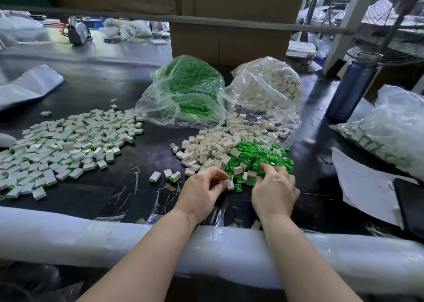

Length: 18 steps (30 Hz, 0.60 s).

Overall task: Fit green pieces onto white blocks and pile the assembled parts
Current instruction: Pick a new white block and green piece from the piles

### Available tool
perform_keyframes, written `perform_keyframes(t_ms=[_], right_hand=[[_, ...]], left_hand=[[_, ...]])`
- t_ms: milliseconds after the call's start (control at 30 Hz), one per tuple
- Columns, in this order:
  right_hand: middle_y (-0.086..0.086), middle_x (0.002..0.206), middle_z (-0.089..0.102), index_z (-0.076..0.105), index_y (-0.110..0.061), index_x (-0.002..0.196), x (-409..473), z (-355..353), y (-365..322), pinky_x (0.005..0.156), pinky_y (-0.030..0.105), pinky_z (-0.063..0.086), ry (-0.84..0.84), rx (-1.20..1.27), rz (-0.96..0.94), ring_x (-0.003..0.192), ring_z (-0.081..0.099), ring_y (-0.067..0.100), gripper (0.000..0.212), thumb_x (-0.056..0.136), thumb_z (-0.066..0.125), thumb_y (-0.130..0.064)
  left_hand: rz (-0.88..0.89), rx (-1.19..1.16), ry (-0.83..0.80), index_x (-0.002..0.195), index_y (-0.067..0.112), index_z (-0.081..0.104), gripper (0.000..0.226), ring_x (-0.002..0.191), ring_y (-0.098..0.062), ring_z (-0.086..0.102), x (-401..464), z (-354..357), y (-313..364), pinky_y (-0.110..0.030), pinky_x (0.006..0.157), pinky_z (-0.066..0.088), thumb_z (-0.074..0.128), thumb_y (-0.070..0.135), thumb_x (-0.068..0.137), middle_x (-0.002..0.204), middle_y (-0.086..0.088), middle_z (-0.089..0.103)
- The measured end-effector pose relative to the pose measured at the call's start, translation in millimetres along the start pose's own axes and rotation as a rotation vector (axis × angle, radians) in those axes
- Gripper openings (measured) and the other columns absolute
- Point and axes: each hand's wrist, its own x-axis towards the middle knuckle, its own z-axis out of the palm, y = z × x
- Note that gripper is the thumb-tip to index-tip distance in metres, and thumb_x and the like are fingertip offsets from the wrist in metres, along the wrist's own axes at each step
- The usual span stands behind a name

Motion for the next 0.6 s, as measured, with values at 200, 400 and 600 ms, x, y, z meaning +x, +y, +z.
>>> perform_keyframes(t_ms=[200, 400, 600], right_hand=[[-0.001, 0.117, 0.058, 0.061, -0.022, 0.116, 1.5, 0.9, 1.4, 0.092, 0.034, 0.032, 0.006, 0.044, -0.066, 0.112, 0.044, 0.022, 0.027, 0.092, 0.053, -0.011], [-0.002, 0.109, 0.064, 0.067, -0.02, 0.106, 0.0, -1.3, 0.6, 0.088, 0.032, 0.03, 0.056, 0.113, -0.081, 0.109, 0.048, 0.021, 0.018, 0.092, 0.056, -0.019], [0.001, 0.091, 0.065, 0.066, -0.014, 0.096, -0.3, -3.3, 0.0, 0.075, 0.025, 0.037, 0.099, 0.309, -0.116, 0.094, 0.056, 0.022, 0.011, 0.088, 0.06, -0.009]], left_hand=[[-0.002, -0.011, 0.003, 0.089, 0.027, 0.06, 0.013, 0.089, -0.006, 0.062, 0.7, 0.8, -1.6, -0.004, 0.081, 0.044, 0.064, 0.015, 0.086, 0.091, 0.009, 0.065], [-0.005, -0.023, 0.006, 0.085, 0.033, 0.059, 0.019, 0.087, -0.004, 0.061, 0.8, 0.6, -2.4, -0.002, 0.078, 0.043, 0.064, 0.014, 0.086, 0.089, 0.011, 0.064], [-0.036, -0.097, 0.008, 0.079, 0.036, 0.057, 0.024, 0.081, -0.007, 0.06, 1.6, 0.5, -2.0, -0.007, 0.074, 0.047, 0.064, 0.014, 0.086, 0.084, 0.008, 0.064]])
